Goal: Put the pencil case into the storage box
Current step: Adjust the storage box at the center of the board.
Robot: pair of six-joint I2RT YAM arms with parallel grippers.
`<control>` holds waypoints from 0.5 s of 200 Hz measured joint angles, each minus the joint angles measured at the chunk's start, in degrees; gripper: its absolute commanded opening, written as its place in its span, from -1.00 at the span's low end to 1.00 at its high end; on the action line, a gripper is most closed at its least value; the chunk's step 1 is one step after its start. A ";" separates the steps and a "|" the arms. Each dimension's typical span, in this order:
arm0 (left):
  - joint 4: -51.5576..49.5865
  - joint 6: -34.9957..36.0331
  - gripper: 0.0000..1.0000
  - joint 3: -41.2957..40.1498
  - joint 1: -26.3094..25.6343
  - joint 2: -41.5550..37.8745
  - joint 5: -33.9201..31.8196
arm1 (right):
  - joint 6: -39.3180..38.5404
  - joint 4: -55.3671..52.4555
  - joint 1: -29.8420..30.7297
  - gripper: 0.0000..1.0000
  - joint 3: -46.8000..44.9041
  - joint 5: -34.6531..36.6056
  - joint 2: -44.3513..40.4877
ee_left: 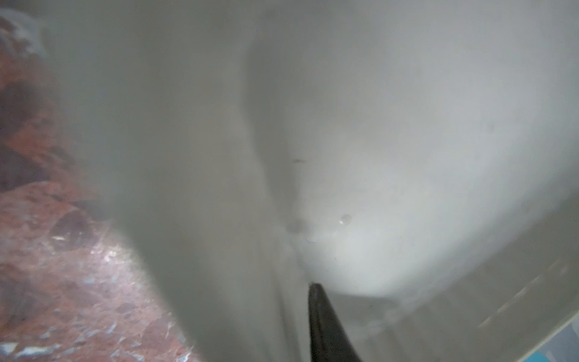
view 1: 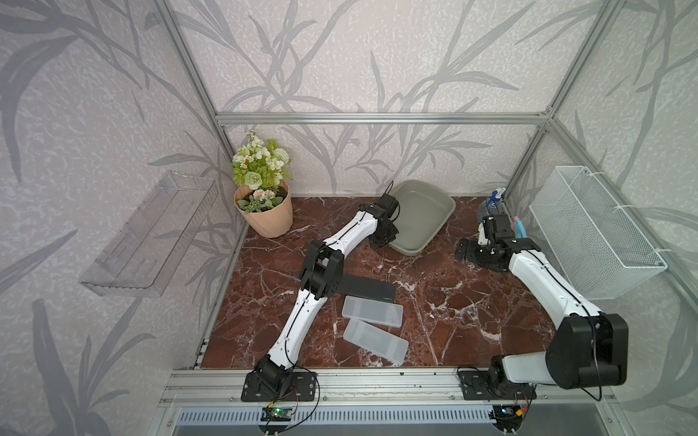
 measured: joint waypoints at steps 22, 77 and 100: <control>-1.86 4.87 -1.00 1.05 0.61 -0.13 0.92 | 0.72 0.00 0.00 0.97 0.00 0.15 0.02; -5.75 18.43 -1.00 0.92 4.92 -0.87 1.46 | 2.25 0.02 0.00 0.98 0.00 0.46 0.04; -7.13 26.93 -1.00 0.92 7.19 -1.68 1.03 | 2.95 0.02 0.00 0.97 0.00 0.63 0.04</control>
